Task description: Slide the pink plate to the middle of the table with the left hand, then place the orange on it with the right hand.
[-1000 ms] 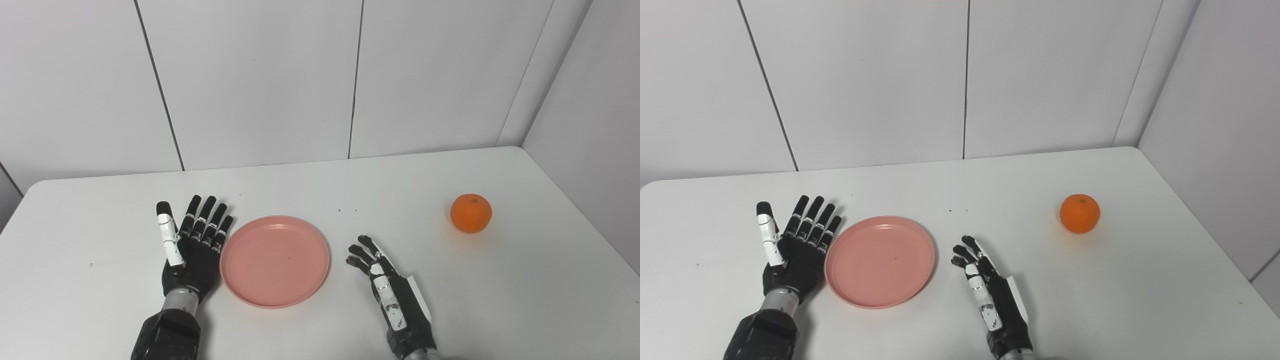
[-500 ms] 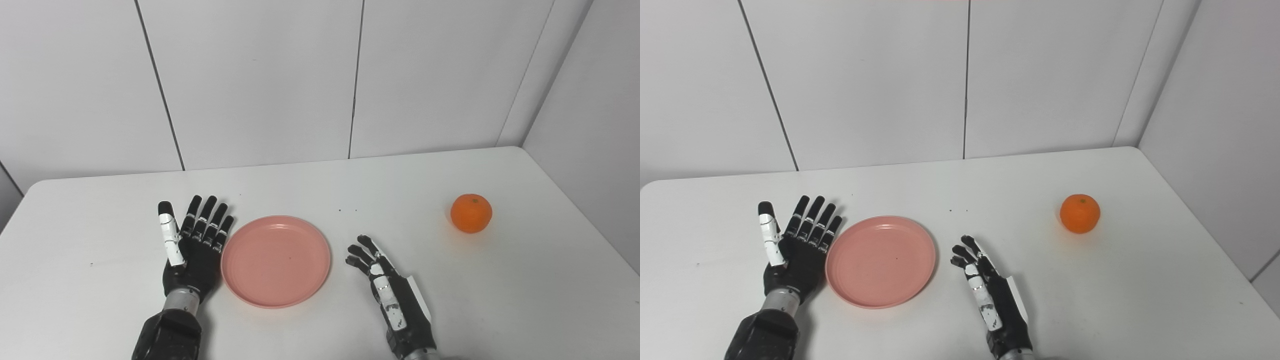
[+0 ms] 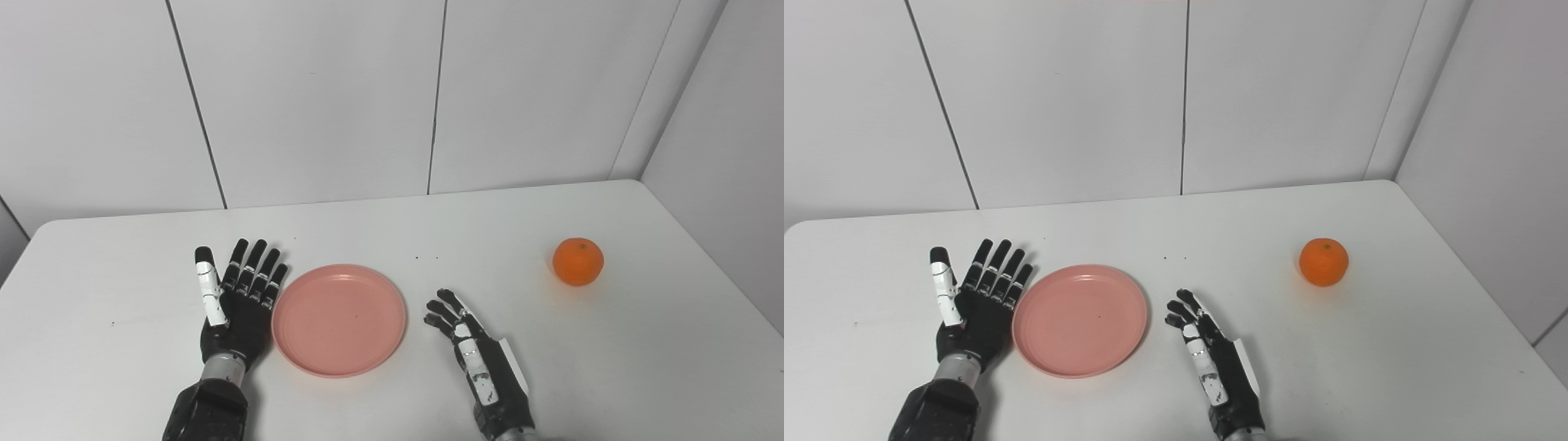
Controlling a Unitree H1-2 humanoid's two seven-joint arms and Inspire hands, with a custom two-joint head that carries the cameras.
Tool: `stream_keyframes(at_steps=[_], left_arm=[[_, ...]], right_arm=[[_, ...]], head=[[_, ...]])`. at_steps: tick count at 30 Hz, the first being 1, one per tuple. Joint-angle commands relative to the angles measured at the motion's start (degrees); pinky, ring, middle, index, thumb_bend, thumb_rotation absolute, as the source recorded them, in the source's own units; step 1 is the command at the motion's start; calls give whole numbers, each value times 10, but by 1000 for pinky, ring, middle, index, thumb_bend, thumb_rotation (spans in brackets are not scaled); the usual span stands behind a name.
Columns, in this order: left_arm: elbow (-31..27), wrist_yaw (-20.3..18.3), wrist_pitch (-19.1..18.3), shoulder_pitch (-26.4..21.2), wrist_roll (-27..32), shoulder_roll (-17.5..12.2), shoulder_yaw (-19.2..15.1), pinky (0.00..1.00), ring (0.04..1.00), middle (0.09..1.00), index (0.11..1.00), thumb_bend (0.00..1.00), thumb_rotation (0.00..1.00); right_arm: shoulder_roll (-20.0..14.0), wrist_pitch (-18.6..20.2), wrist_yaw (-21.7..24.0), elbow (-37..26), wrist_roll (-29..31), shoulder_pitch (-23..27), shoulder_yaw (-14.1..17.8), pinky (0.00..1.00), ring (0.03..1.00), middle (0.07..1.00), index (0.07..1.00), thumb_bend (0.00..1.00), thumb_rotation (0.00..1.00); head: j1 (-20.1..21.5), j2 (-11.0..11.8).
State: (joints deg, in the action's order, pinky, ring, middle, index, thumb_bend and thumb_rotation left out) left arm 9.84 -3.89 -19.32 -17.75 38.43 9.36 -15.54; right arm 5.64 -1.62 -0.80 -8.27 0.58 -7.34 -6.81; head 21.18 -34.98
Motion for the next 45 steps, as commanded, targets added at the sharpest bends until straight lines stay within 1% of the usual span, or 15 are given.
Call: stream_keyframes(at_steps=[1,6,10,13,16,20,23,28,31,35,38,39,41,43,45], left_arm=[[41,29,-18,32,-14,5,-4,949,912,912,929,769,700],[54,23,-11,28,-15,5,-4,926,912,910,928,761,701],[65,16,-6,24,-16,6,0,946,913,914,936,769,692],[66,16,-5,24,-20,8,3,930,911,909,930,775,693],[67,15,-3,25,-19,8,4,938,911,909,933,773,698],[71,15,1,24,-16,6,4,941,909,914,938,768,694],[71,15,2,24,-16,5,3,941,909,912,937,770,693],[73,15,1,24,-16,4,3,939,912,910,938,768,697],[74,13,2,23,-16,3,4,942,911,914,936,761,697],[77,10,5,22,-18,1,5,950,914,920,943,757,708],[76,12,3,22,-23,-1,9,945,910,914,937,761,707],[76,11,3,22,-24,-2,10,953,913,920,941,757,708],[75,12,3,22,-24,-3,12,956,914,924,943,755,708],[74,13,2,22,-26,-4,14,964,917,923,943,755,706],[74,16,2,22,-28,-4,15,965,917,918,939,757,709]], right_arm=[[14,-8,-23,-3,-19,-29,6,915,835,832,863,857,932],[10,-1,-32,-54,-41,-36,17,893,845,832,858,859,964],[-10,-1,-24,-92,-63,-29,29,872,843,833,870,867,965],[-21,1,-21,-111,-75,-19,43,829,834,838,868,855,955],[-29,10,-18,-123,-69,-4,60,813,832,837,867,852,941],[-37,28,-21,-135,-71,18,74,815,824,838,869,886,943],[-57,30,-20,-143,-71,43,86,750,783,833,878,898,940],[-87,36,-15,-151,-60,79,105,740,777,828,875,922,926],[-108,30,-13,-151,-60,99,113,745,792,835,884,909,920],[-135,22,-21,-148,-93,122,126,723,785,829,877,891,933],[-164,7,-30,-141,-151,144,132,699,777,826,869,859,961],[-172,7,-31,-140,-167,149,133,698,781,829,865,866,985],[-190,8,-31,-138,-198,157,133,702,784,831,863,871,993],[-216,4,-29,-134,-237,166,133,713,799,836,855,883,983],[-236,-8,-30,-127,-255,174,133,733,803,832,845,844,940]], head=[[4,1],[12,3],[9,4],[5,4],[4,6],[4,8],[3,9],[5,11],[4,11],[4,12],[5,12],[5,13],[3,13],[3,13],[2,14]])
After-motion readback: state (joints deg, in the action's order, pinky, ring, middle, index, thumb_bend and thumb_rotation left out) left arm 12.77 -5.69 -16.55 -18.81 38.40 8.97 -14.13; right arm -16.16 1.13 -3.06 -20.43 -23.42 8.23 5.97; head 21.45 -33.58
